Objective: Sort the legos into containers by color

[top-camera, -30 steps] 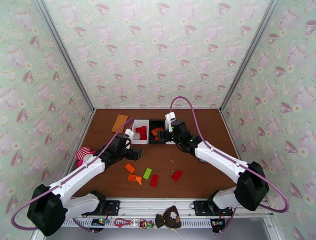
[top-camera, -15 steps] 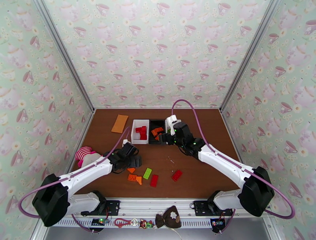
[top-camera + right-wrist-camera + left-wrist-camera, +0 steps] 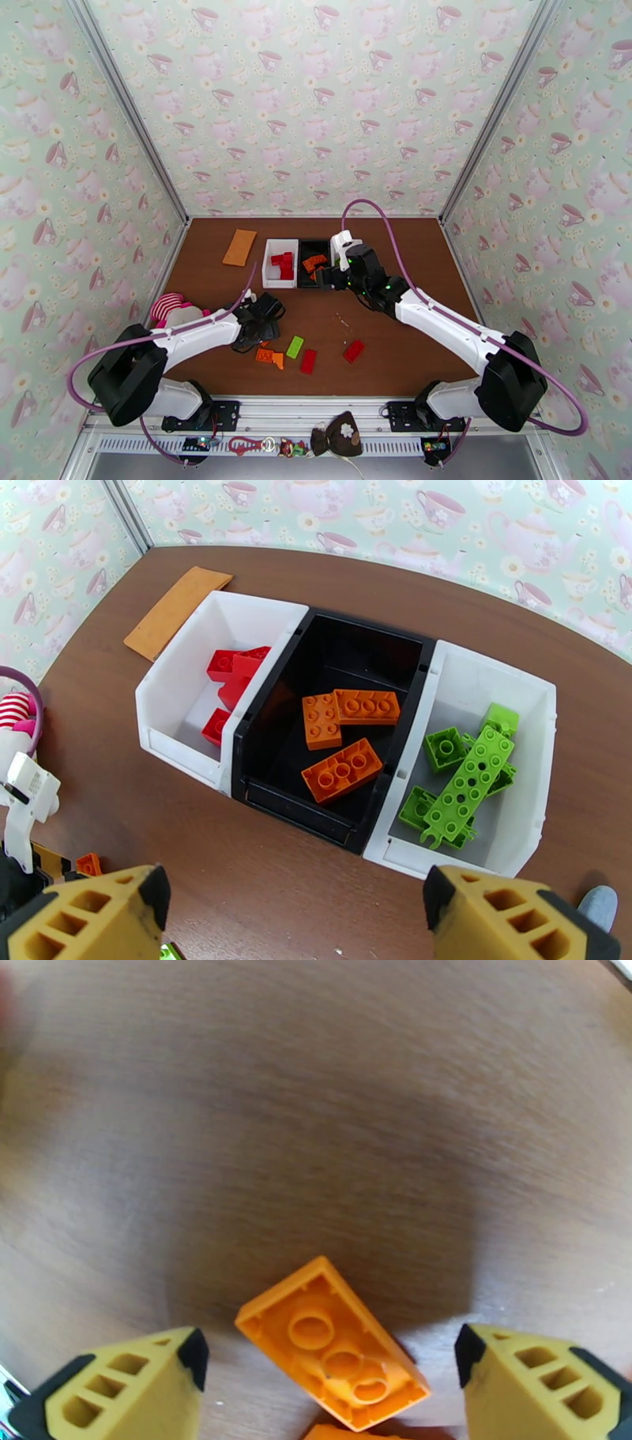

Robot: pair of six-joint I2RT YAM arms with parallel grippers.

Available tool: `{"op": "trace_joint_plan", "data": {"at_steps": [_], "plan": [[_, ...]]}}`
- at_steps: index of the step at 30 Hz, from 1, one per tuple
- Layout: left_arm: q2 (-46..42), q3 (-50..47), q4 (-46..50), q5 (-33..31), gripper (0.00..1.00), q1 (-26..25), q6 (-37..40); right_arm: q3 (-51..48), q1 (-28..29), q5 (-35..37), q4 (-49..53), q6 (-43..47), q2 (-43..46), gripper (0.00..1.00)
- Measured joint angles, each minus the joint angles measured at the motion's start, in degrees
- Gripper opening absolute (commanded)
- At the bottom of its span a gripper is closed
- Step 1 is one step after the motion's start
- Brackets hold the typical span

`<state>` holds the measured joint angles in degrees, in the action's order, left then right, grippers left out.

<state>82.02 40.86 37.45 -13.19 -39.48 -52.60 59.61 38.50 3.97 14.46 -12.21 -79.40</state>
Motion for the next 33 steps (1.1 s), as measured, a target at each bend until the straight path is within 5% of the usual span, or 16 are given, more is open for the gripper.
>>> {"op": "trace_joint_plan", "data": {"at_steps": [18, 33], "plan": [[3.17, 1.07, -0.44, 0.09, 0.4, -0.11, -0.33, 0.0, 0.92, -0.44, -0.79, 0.04, -0.22, 0.9], [2.47, 1.81, -0.68, 0.02, 0.33, -0.26, -0.17, 0.0, 0.94, -0.92, -0.79, 0.07, -0.2, 0.92]]}}
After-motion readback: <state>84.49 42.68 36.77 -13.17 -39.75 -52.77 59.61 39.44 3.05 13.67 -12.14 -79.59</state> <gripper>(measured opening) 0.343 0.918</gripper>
